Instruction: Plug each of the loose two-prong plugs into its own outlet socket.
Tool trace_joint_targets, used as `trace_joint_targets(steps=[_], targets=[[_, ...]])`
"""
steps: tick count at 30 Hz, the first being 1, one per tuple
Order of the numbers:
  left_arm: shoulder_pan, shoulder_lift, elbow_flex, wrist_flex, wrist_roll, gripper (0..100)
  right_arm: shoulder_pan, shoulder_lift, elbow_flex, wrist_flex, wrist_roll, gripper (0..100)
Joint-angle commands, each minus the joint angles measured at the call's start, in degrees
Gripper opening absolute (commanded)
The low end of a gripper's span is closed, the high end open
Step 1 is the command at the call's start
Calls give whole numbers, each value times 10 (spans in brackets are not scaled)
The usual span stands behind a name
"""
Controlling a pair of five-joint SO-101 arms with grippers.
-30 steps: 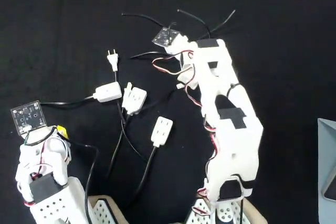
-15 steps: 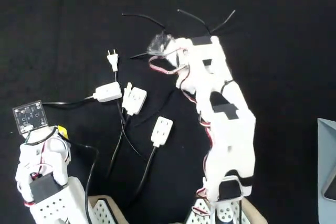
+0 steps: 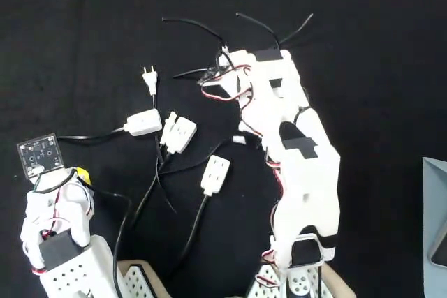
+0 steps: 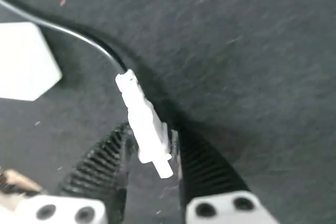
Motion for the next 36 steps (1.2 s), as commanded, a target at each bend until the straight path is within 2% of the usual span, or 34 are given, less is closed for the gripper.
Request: trace_joint_targets(steps=[1,8,11,13,17,36], targets=[[0,-4,-2,-4,-7,170,-4,-52,-7,37,-33,12],[0,-4,-2,-4,-7,170,-9,-81,44,39,-84,12],[0,-4,-2,-4,-7,170,-10,-93,79,-4,-109,15],[0,-4,-2,-4,-7,170,-10,-97,105,-40,-118,54],[0,-4,-2,-4,-7,170,-10,-108,147,-77,-117,152],[0,-4,16,-28,-8,173,-28,-128,155,-107,-116,156]])
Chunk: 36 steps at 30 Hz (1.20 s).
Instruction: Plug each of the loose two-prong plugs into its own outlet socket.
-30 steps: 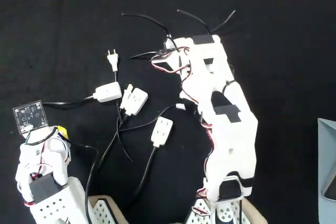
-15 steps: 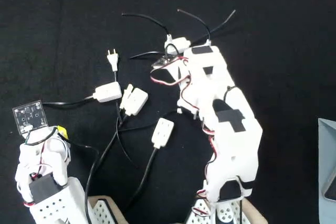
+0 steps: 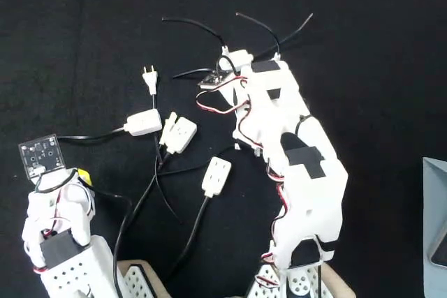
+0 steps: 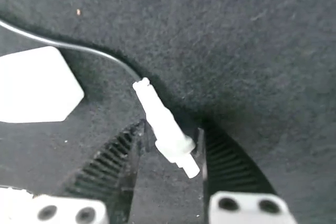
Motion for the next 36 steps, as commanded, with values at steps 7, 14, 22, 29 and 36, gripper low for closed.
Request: trace_joint_targets(steps=[7,14,22,29,36], targets=[[0,-4,-2,-19,-8,173,-14,-34,0,-11,-3,152],[0,-4,-2,-19,-8,173,-14,-40,0,-11,-1,21],[0,-4,-2,-19,-8,173,-10,-162,22,25,-19,11],[0,-4,-2,-19,-8,173,-10,-270,114,-70,-162,11],[0,-4,-2,-18,-8,173,-11,-296,282,-255,-260,11]])
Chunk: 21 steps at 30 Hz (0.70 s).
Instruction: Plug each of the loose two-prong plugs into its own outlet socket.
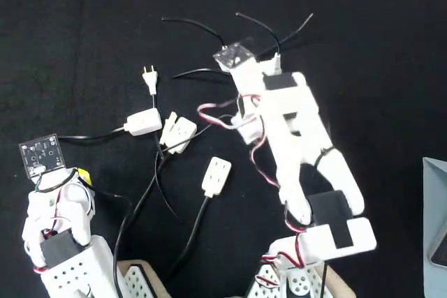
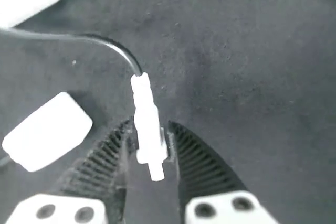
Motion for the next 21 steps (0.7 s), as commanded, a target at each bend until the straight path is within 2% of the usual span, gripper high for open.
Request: trace_joint_targets(steps=[1,5,11,21], targets=[[0,-4,-5,-12,-8,173,-7,-28,63,-105,-27,11],[0,-4,-5,-12,-8,173,-9,-28,102,-153,-27,13],[0,-4,-5,-12,-8,173,-10,-27,105,-149,-23,83],[0,-4,-4,-12,-8,173,-48,-27,84,-110,-21,113]])
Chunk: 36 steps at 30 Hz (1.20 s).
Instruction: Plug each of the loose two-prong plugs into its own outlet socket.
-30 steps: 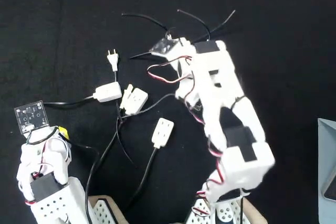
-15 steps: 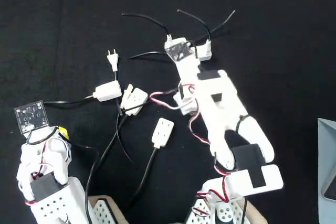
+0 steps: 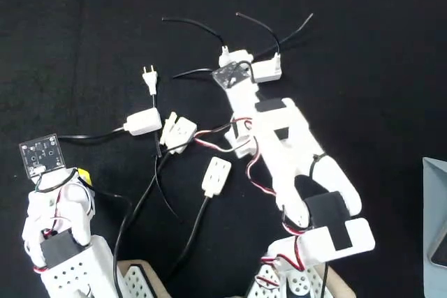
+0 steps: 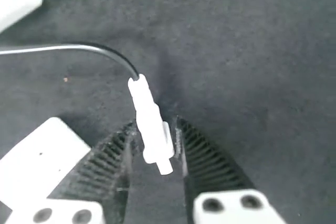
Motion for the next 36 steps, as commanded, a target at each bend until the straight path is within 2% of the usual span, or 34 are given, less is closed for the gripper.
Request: trace_joint_targets(steps=[1,3,11,15,23,36], targets=[[0,-4,-4,-12,-8,173,-16,-26,-28,18,0,134],[0,-4,-4,-12,-8,173,-17,-26,-35,29,0,162],[0,-4,-4,-12,-8,173,-18,-26,-37,32,2,162],[0,-4,-4,-12,-8,173,-19,-26,-39,30,36,162],[0,-4,-4,-12,-8,173,-35,-26,-43,6,56,162],[0,-4,-4,-12,-8,173,-50,16,-58,-8,53,162]])
